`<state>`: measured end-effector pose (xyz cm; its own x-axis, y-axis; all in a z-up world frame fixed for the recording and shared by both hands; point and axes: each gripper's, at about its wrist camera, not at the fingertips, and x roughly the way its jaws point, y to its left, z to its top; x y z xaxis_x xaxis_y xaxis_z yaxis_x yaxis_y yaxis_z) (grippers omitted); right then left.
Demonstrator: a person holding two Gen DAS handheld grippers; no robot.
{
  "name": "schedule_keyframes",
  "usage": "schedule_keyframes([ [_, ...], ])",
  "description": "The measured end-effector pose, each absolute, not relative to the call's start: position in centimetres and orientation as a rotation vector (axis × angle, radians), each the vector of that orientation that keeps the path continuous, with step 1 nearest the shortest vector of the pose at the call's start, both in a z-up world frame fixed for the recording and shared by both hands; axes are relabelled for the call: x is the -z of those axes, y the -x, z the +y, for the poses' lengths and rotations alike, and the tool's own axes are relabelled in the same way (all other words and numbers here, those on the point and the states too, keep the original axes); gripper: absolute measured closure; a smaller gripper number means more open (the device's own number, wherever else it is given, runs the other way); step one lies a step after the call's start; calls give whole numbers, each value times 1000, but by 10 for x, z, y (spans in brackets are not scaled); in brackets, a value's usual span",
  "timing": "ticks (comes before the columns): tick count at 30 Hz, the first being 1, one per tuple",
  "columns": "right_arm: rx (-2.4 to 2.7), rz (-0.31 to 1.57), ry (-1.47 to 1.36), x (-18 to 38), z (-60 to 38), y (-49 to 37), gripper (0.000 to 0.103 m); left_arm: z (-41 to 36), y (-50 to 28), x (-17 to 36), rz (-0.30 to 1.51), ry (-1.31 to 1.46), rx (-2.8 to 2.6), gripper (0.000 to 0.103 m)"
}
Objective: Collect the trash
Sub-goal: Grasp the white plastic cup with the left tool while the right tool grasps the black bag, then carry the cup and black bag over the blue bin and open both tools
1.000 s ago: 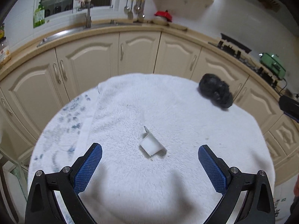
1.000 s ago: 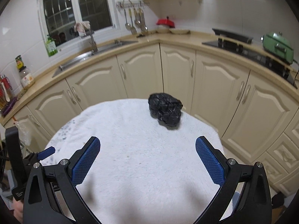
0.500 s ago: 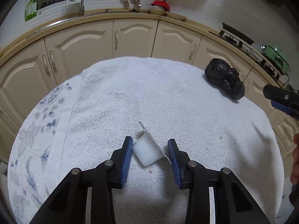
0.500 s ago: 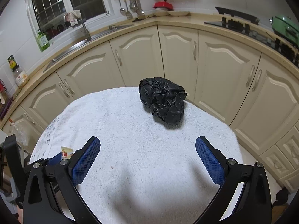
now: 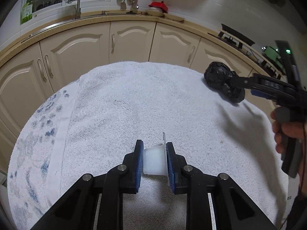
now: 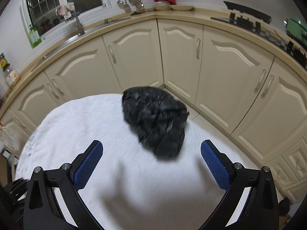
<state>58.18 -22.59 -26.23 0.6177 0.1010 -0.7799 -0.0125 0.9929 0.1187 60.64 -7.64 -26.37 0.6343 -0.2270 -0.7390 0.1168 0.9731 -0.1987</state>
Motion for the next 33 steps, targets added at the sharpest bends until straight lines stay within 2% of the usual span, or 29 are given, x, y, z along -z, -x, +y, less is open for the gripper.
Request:
schedule_keyframes([
  [4, -63, 947, -91, 283, -227, -611, 1, -73, -614, 261, 852, 139, 190, 85],
  [6, -88, 959, -130, 291, -230, -616, 14, -76, -603, 256, 843, 138, 184, 85],
  [8, -97, 966, -143, 295, -229, -615, 37, -78, -592, 253, 839, 137, 178, 85],
  [10, -127, 958, -148, 294, -226, -608, 47, -78, -595, 254, 837, 140, 173, 85],
  [18, -228, 925, -197, 277, -215, -546, 49, -73, -550, 238, 807, 131, 170, 85],
  [33, -238, 744, -270, 195, -247, -381, 49, -101, -427, 181, 649, 91, 254, 84],
])
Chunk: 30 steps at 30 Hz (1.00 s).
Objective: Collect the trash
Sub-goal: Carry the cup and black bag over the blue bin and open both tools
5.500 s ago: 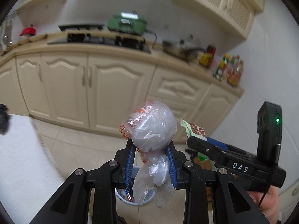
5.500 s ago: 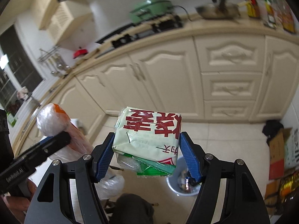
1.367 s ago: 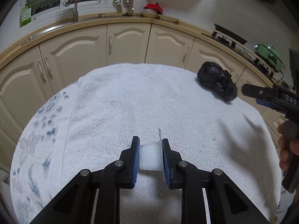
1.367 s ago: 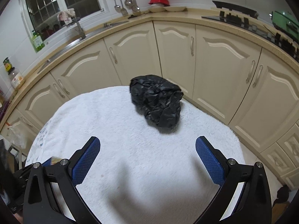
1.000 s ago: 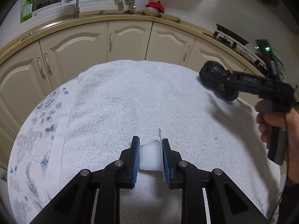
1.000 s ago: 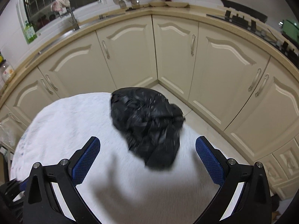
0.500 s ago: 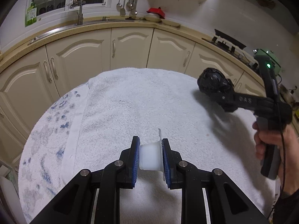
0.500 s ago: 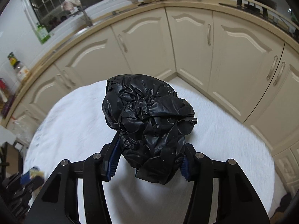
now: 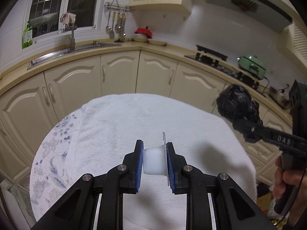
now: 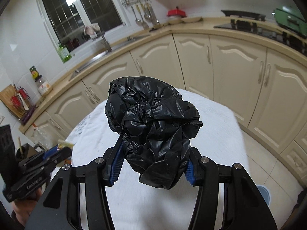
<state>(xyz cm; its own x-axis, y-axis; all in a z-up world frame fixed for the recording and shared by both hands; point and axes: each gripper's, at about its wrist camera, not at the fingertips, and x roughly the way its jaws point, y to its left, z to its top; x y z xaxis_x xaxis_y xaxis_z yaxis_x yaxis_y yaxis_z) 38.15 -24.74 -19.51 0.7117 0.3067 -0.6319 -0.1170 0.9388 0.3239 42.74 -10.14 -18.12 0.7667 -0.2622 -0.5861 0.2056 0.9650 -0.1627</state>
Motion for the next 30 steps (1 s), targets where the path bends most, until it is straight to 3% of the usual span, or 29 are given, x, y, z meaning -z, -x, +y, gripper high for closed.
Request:
schedule_keyframes([
  [15, -86, 605, -354, 160, -336, -266, 49, -181, -347, 144, 530, 49, 420, 84],
  [30, 179, 523, -457, 160, -462, -186, 49, -283, -344, 139, 484, -2, 676, 84],
])
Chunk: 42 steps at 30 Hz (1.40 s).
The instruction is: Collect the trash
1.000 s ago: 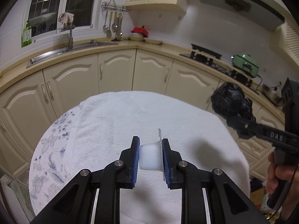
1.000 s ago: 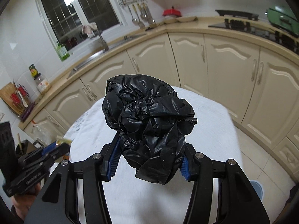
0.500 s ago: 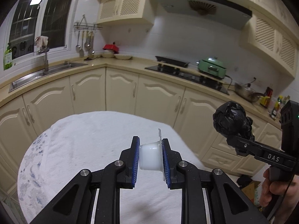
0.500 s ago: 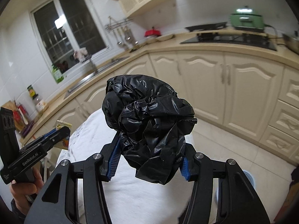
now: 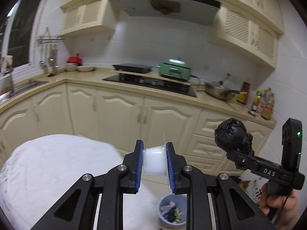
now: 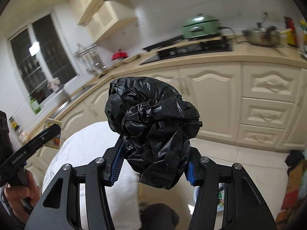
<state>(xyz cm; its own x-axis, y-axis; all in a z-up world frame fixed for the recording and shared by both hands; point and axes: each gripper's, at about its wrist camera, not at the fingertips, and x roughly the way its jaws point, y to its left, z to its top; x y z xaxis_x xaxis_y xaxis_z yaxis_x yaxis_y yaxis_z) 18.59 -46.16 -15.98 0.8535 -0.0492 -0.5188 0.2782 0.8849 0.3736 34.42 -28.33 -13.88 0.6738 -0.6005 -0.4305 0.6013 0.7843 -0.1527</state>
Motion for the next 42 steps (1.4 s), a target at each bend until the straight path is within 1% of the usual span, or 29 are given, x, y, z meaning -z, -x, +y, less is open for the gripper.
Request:
schedule_keyframes([
  [8, 314, 589, -532, 204, -533, -167, 49, -366, -386, 163, 580, -46, 797, 84],
  [19, 380, 725, -670, 287, -588, -176, 49, -472, -444, 233, 848, -121, 899, 84],
  [22, 387, 765, -703, 310, -600, -185, 49, -503, -472, 248, 931, -126, 902, 83],
  [23, 387, 786, -719, 320, -605, -189, 47, -514, -482, 250, 946, -134, 892, 81],
  [24, 389, 798, -746, 329, -608, -192, 47, -520, -489, 258, 978, -151, 886, 72],
  [25, 389, 806, -765, 336, -611, -193, 46, -533, -498, 261, 1004, -163, 887, 51],
  [26, 387, 823, -787, 346, -614, -196, 44, -539, -505, 264, 1026, -177, 877, 40],
  [27, 393, 844, -801, 356, -617, -197, 41, -540, -509, 267, 1025, -189, 858, 27],
  [28, 397, 855, -812, 363, -618, -198, 34, -549, -518, 265, 1014, -193, 852, 25],
  [29, 399, 857, -822, 367, -619, -198, 31, -556, -524, 262, 1009, -197, 845, 24],
  [30, 400, 862, -838, 372, -619, -196, 29, -556, -528, 261, 1006, -205, 834, 18],
  [31, 408, 865, -844, 374, -619, -195, 21, -554, -531, 258, 995, -211, 821, 11],
  [32, 422, 867, -848, 375, -619, -193, 12, -555, -530, 257, 985, -211, 813, 9],
  [34, 426, 859, -856, 374, -617, -189, 5, -548, -530, 251, 968, -207, 789, 7],
  [36, 439, 863, -846, 371, -613, -186, 0, -542, -532, 242, 953, -199, 769, 6],
  [40, 451, 857, -826, 357, -601, -180, 0, -529, -523, 224, 895, -189, 734, 3],
  [42, 453, 846, -817, 348, -594, -178, 0, -515, -504, 216, 866, -184, 722, 1],
])
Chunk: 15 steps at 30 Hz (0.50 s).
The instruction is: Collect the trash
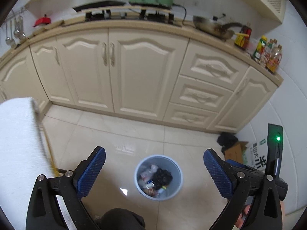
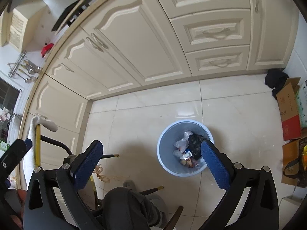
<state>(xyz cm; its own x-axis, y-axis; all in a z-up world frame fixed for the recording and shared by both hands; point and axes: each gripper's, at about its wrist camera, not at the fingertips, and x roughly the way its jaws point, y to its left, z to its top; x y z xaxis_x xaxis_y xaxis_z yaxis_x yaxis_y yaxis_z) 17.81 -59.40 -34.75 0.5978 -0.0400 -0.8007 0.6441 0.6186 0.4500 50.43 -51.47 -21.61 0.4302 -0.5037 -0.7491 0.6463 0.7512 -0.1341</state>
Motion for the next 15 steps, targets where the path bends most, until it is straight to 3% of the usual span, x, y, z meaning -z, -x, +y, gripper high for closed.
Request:
schedule_keyframes([
  [5, 427, 791, -759, 308, -563, -173, 0, -460, -456, 187, 770, -142, 698, 1],
  [15, 306, 644, -573, 208, -466, -180, 0, -281, -313, 134, 541, -87, 589, 1],
])
